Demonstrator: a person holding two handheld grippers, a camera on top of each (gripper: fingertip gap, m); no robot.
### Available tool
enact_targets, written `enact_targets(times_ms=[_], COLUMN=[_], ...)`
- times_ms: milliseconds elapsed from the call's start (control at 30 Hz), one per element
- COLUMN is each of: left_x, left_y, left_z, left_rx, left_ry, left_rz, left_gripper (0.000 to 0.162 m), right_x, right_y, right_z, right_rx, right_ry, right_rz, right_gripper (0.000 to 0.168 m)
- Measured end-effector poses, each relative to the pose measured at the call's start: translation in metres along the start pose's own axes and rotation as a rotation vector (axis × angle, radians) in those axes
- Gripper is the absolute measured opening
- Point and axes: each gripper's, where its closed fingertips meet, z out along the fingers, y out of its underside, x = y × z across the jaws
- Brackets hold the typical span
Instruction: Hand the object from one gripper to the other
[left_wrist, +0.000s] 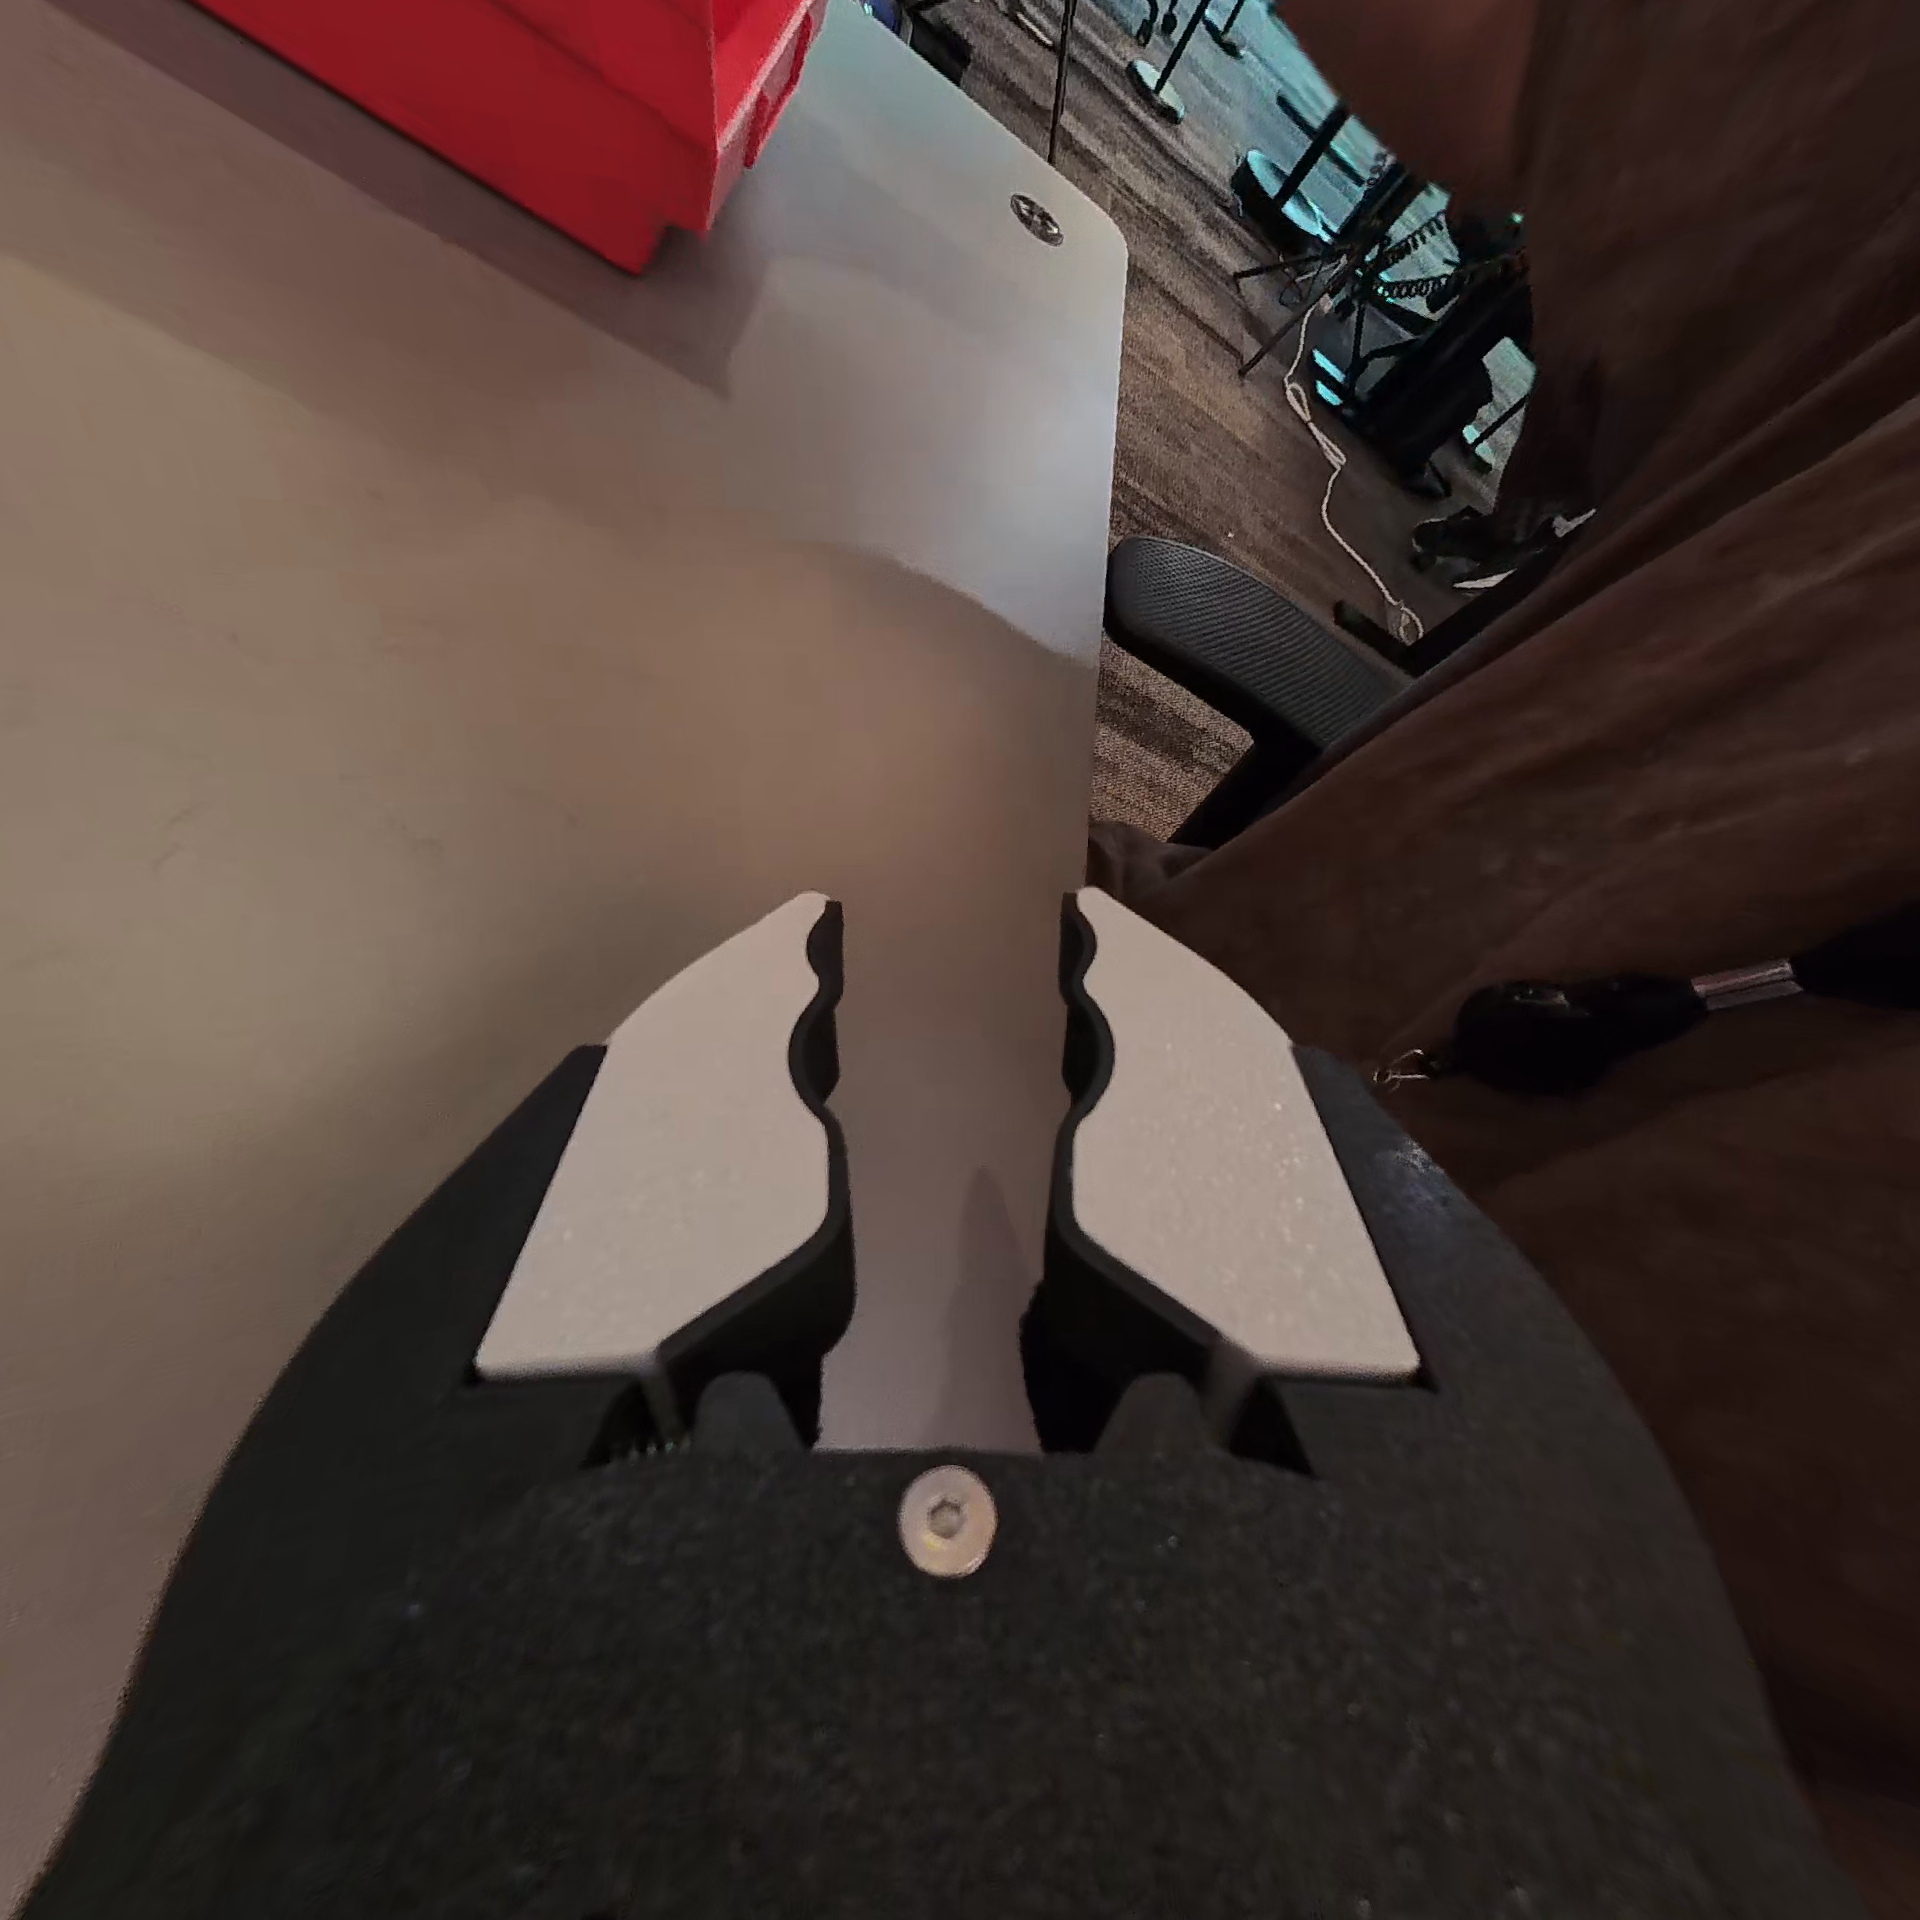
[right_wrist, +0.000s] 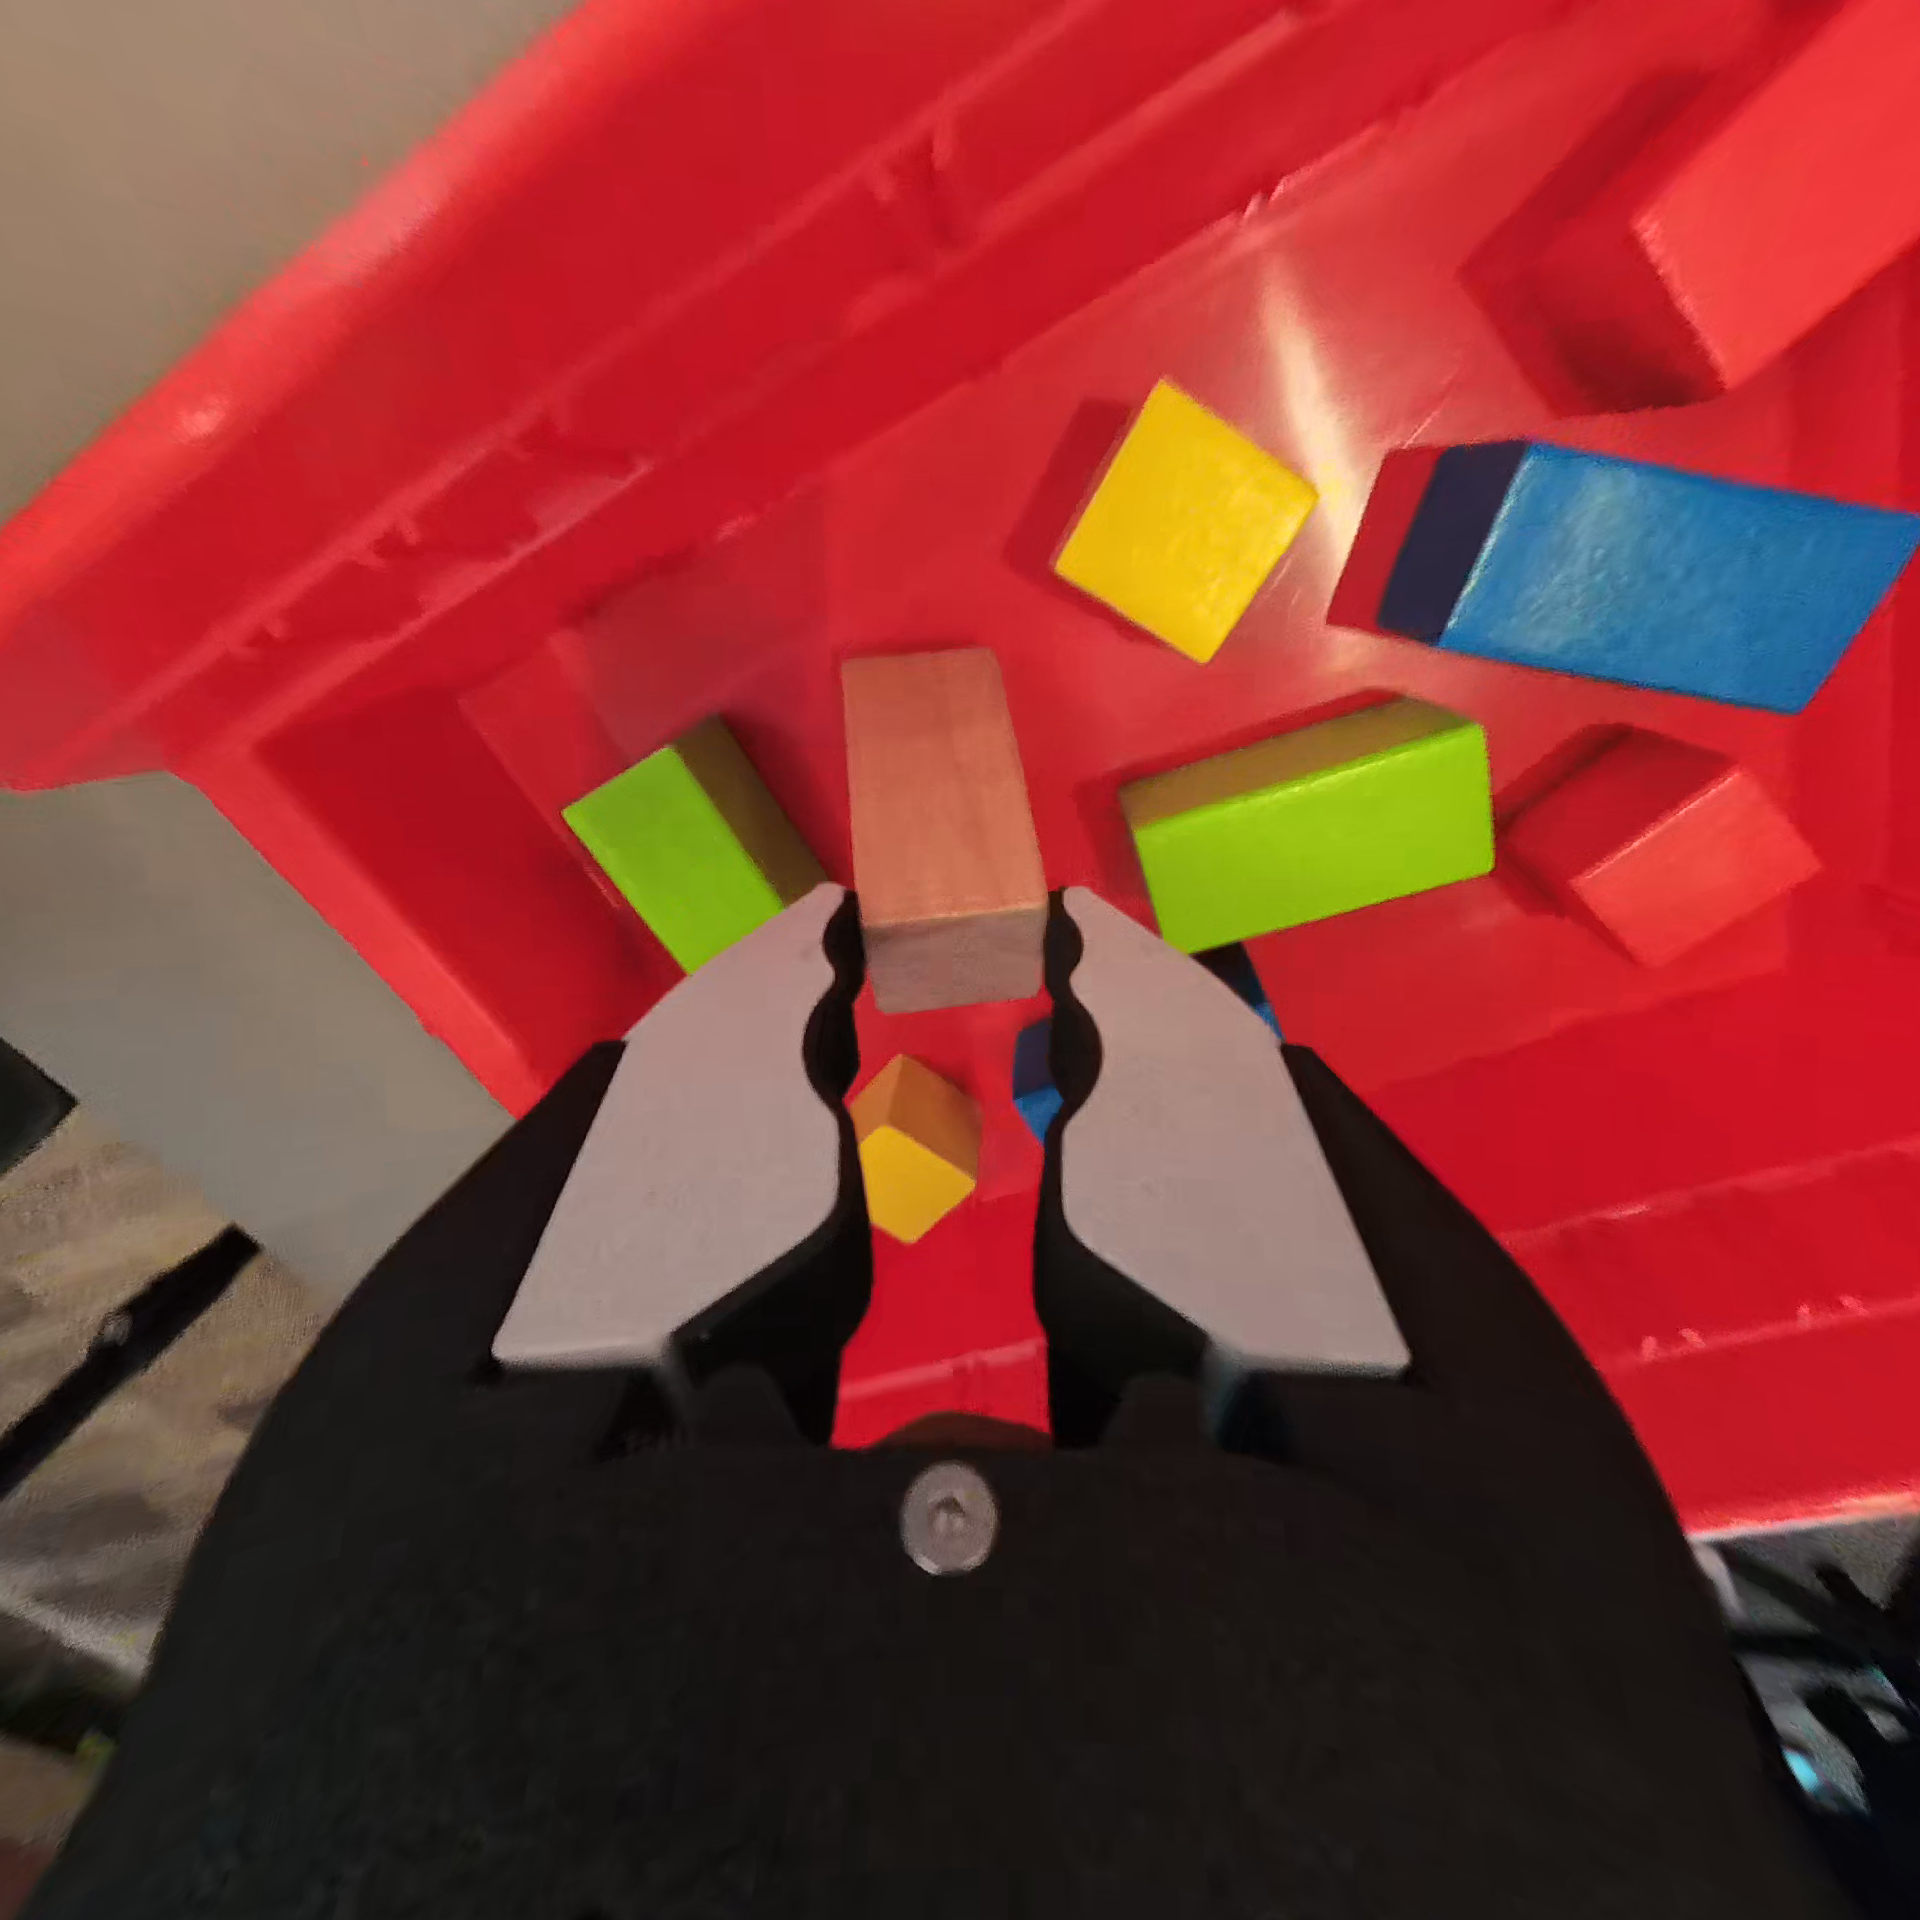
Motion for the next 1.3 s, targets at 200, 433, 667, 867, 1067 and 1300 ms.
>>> enact_targets(times_ms=[200,433,667,867,1067,1300], left_x=[0.0,0.0,0.0,-0.002,-0.013,-0.027], left_y=[0.009,0.009,0.014,0.012,0.012,0.009], left_z=[-0.002,-0.004,0.0,-0.003,-0.008,-0.002], left_rx=[-0.017,-0.005,-0.021,-0.009,0.016,0.076], left_ry=[-0.015,0.002,0.005,-0.007,-0.063,-0.103], left_rz=[0.013,0.007,0.002,0.002,0.001,-0.036], left_gripper=[0.039,0.039,0.039,0.039,0.039,0.045], right_x=[0.002,0.001,0.006,0.003,-0.009,-0.067], right_y=[0.033,0.027,0.026,0.027,0.016,0.02], right_z=[0.012,0.034,0.035,0.033,-0.05,-0.091], right_rx=[-0.199,-0.157,-0.17,-0.159,0.284,1.188], right_ry=[0.04,0.017,-0.011,0.008,0.229,0.685], right_rz=[0.002,0.034,0.029,0.016,0.245,0.747], right_gripper=[0.033,0.033,0.034,0.043,0.051,0.05])
